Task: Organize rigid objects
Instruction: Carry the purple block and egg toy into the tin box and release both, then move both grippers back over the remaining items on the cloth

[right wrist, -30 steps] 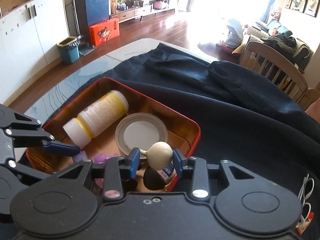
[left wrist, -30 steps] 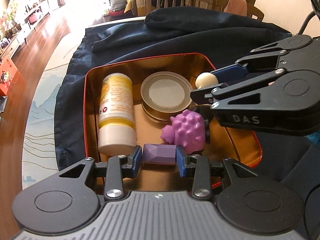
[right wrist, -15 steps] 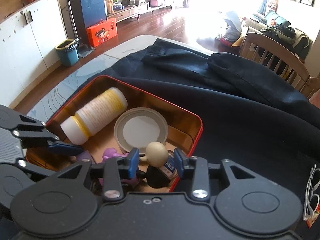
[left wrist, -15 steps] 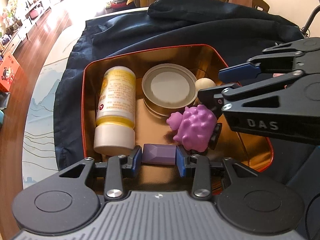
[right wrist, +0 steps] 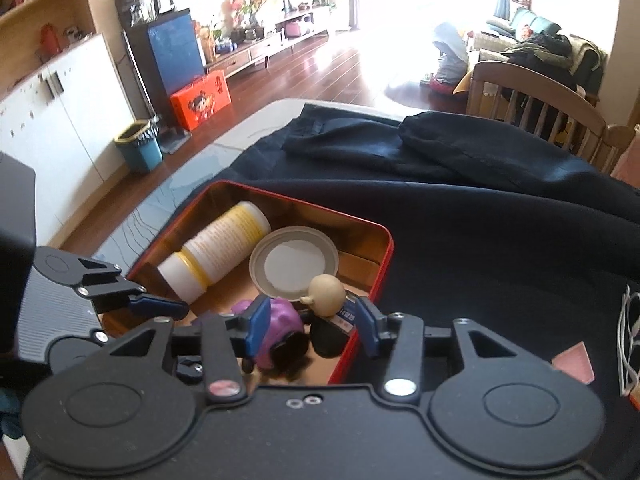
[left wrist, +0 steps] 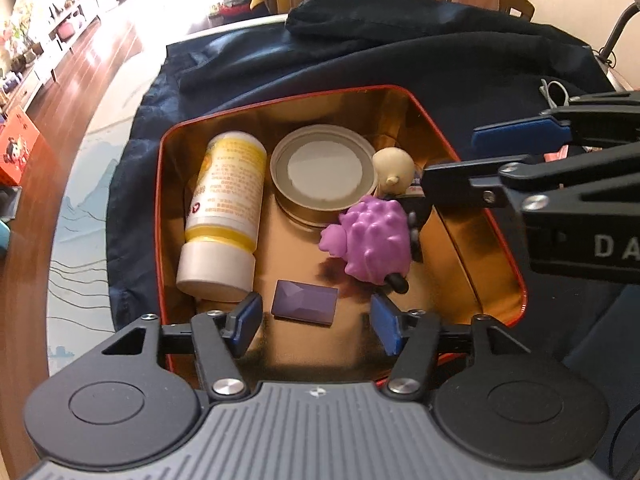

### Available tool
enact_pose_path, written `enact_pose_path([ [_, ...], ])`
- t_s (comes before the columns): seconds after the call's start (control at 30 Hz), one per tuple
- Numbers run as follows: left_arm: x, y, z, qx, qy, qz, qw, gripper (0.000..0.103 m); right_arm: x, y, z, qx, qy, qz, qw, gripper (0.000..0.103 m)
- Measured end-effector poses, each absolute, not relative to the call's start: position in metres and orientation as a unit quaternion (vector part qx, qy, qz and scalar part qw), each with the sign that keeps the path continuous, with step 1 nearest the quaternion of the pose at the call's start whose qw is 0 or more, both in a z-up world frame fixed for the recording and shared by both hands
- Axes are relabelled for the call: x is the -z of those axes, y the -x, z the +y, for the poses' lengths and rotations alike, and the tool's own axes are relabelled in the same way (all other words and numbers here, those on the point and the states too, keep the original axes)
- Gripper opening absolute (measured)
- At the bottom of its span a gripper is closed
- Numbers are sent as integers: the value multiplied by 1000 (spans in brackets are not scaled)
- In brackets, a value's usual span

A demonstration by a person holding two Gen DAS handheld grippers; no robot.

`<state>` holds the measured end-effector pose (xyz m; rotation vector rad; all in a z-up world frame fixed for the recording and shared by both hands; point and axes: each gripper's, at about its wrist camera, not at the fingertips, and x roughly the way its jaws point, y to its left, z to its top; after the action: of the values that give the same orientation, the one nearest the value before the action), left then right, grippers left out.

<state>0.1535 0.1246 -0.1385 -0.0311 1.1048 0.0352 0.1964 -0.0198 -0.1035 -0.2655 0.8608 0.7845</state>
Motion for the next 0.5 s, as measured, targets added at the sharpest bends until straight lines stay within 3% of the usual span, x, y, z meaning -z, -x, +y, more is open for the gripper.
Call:
enact_pose_path([
  [0.5,96,-124,112,-27,19,461,887,65,67,-161,-64,-370,81,375,846,61],
])
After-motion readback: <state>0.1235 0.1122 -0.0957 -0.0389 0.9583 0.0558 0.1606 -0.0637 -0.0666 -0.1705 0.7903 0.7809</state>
